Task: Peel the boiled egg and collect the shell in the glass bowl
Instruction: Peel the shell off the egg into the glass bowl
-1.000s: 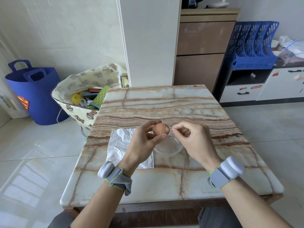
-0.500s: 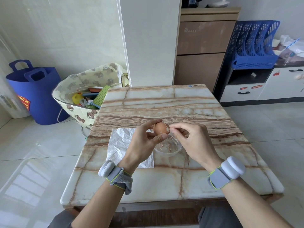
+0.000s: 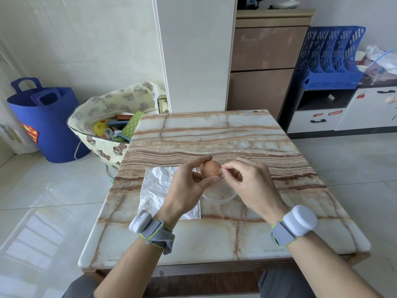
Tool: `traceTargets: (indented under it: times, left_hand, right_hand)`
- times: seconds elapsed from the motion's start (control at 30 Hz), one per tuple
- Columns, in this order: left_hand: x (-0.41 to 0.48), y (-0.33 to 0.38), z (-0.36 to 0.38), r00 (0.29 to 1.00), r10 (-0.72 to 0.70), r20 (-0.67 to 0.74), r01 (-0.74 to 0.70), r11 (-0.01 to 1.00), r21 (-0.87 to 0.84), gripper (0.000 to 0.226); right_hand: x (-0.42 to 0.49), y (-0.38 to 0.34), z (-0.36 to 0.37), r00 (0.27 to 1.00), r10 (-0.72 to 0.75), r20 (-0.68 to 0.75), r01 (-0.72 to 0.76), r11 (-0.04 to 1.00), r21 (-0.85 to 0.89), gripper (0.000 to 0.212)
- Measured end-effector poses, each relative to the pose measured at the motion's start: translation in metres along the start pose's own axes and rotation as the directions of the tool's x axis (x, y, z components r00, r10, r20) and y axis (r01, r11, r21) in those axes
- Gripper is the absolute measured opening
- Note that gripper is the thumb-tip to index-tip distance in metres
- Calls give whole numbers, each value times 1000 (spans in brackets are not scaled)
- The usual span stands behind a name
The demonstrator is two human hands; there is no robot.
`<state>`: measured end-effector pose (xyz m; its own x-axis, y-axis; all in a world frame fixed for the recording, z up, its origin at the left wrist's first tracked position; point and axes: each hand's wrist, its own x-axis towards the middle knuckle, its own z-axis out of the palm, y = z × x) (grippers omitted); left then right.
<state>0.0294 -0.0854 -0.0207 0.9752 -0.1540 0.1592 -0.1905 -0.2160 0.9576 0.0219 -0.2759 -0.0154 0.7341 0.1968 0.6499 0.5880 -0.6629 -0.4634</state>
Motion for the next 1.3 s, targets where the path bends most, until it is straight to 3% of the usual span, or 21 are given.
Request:
traceTargets:
  times: [0.43, 0.9, 1.07, 1.2, 1.3]
  left_hand:
    - [-1, 3, 1, 1000, 6, 18, -5, 999, -34, 54]
    - [-1, 4, -1, 1000, 13, 3, -13, 994, -105, 50]
    - [-2, 3, -1, 1000, 17, -12, -18, 994, -106, 50]
    - [-2, 3, 2, 999, 36, -19, -37, 994, -105, 49]
    - [-3, 4, 2, 998, 57, 2, -57, 992, -115, 49]
  right_hand:
    - [1, 6, 1, 1000, 0, -16, 0, 1000, -17, 16]
    - [-4, 11, 5, 989, 147, 17, -148, 981, 126, 15]
    - [-2, 6, 3, 970, 242, 31, -241, 929, 281, 21]
    - [-3, 1, 2, 959, 276, 60, -279, 899, 338, 4]
    - [-3, -2, 3, 945, 314, 87, -324, 876, 358, 15]
